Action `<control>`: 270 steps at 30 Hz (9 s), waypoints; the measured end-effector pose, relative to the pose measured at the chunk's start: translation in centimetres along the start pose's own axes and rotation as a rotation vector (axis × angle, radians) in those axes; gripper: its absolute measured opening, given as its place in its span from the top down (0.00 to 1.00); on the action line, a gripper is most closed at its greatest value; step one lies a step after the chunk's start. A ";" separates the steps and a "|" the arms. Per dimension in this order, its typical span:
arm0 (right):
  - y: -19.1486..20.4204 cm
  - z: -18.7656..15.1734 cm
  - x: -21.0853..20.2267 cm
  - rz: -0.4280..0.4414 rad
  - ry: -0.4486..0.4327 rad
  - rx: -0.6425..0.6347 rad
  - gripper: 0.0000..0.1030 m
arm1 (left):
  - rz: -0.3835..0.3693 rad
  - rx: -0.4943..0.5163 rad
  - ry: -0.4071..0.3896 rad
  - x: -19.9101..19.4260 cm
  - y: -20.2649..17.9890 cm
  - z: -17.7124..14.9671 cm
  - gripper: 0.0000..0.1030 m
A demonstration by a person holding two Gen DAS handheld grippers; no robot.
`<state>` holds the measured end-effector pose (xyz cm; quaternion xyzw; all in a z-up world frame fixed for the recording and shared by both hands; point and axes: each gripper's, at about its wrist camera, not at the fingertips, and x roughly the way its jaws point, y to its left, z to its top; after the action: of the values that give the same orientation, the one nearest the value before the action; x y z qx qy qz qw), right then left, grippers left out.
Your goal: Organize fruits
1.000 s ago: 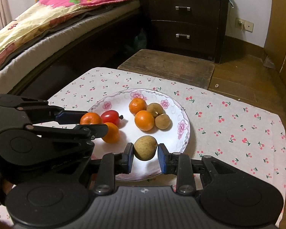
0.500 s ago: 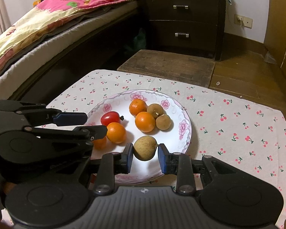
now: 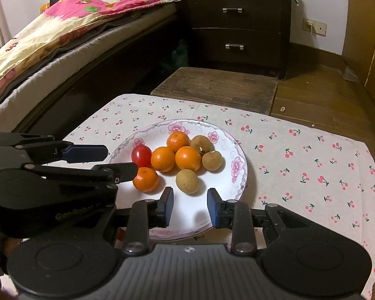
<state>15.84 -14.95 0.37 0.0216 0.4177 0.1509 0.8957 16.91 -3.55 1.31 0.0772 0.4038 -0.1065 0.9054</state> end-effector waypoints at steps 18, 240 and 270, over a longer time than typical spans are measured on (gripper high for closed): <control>1.0 -0.8 -2.0 0.014 -0.021 0.006 0.68 | -0.009 -0.027 -0.034 -2.2 1.0 -0.5 0.44; 1.5 -1.3 -3.5 -0.012 -0.024 -0.067 0.71 | -0.078 0.008 0.008 -2.3 -0.8 -1.2 0.68; 0.1 -0.2 0.5 -0.007 0.016 -0.052 0.71 | -0.054 -0.036 0.079 1.5 -0.1 -0.5 0.67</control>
<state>15.96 -14.76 -0.10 -0.0043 0.4209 0.1584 0.8931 17.47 -3.74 -0.19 0.0539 0.4429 -0.1206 0.8868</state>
